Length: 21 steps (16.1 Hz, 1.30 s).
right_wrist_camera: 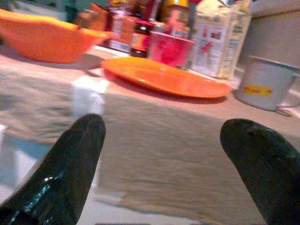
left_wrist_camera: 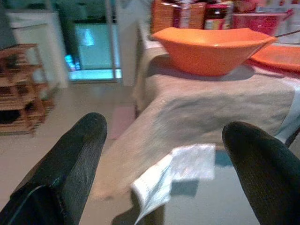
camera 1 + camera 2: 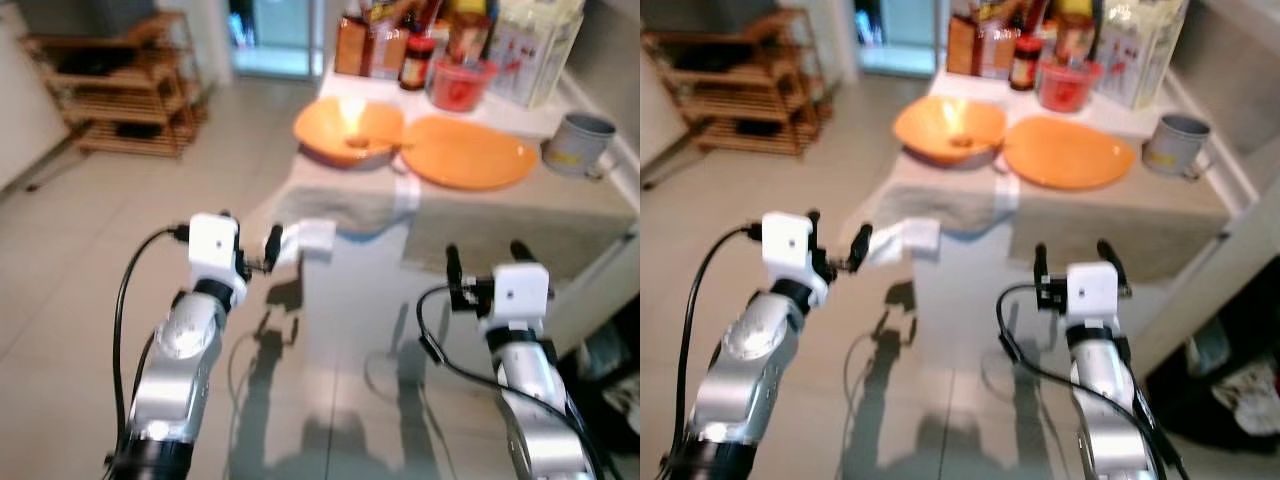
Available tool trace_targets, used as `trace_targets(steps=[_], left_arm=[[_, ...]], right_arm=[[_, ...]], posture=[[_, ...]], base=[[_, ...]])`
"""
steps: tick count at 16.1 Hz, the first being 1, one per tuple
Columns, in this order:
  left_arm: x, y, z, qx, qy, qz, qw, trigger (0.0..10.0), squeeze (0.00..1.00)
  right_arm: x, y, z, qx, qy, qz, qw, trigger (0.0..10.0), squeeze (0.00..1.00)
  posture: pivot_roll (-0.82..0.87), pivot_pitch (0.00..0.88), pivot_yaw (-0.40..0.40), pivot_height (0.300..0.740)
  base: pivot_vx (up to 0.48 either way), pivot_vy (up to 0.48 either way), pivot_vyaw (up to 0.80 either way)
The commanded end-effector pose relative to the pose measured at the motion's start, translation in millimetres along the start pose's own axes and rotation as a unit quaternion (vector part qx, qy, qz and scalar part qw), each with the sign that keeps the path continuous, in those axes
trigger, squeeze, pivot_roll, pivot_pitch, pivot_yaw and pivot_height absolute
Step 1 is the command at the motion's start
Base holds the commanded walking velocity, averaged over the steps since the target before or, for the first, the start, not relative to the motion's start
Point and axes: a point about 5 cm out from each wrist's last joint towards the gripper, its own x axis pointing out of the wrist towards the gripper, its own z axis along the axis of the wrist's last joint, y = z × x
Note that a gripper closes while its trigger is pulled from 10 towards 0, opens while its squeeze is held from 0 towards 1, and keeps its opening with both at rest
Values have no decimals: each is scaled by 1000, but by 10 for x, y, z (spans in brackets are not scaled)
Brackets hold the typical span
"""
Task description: Setting the table
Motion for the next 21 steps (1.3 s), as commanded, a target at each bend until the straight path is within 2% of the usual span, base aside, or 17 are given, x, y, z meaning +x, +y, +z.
trace_targets(steps=[1,2,5,11,14,16,18,21], left_arm=[[43,-94,34,0,-6,-18,1000,10000,43],[46,-106,46,1,-10,-23,1000,10000,0],[46,-133,53,9,-14,-29,999,10000,0],[51,-105,48,7,-12,-7,1000,10000,0],[52,-100,54,6,-13,-6,1000,10000,0],[49,-102,57,8,-13,-7,1000,10000,0],[43,-91,71,12,-14,-7,1000,10000,0],[15,-43,88,18,-15,-1,1000,10000,0]], right_arm=[[-9,-81,-21,-13,5,-10,1000,10000,0],[-1,-87,0,-16,1,-11,1000,10000,0],[27,-115,43,-22,-7,-13,1000,10000,0],[150,-147,146,-27,-22,-5,999,10000,0],[247,-96,127,-25,-25,10,999,10000,0],[391,22,139,-17,-27,29,999,10000,0],[497,74,156,-5,-26,35,999,10000,0],[605,59,171,-2,-28,34,999,10000,0]], posture=[[27,0,0,740],[27,0,0,740],[23,0,-3,740],[30,3,-7,740],[35,7,-2,740],[50,8,3,740],[69,8,0,740],[88,8,-4,740]], base=[[435,0,0],[446,0,0],[439,0,0],[0,0,0],[0,0,0],[0,0,0],[0,0,0],[0,0,0]])
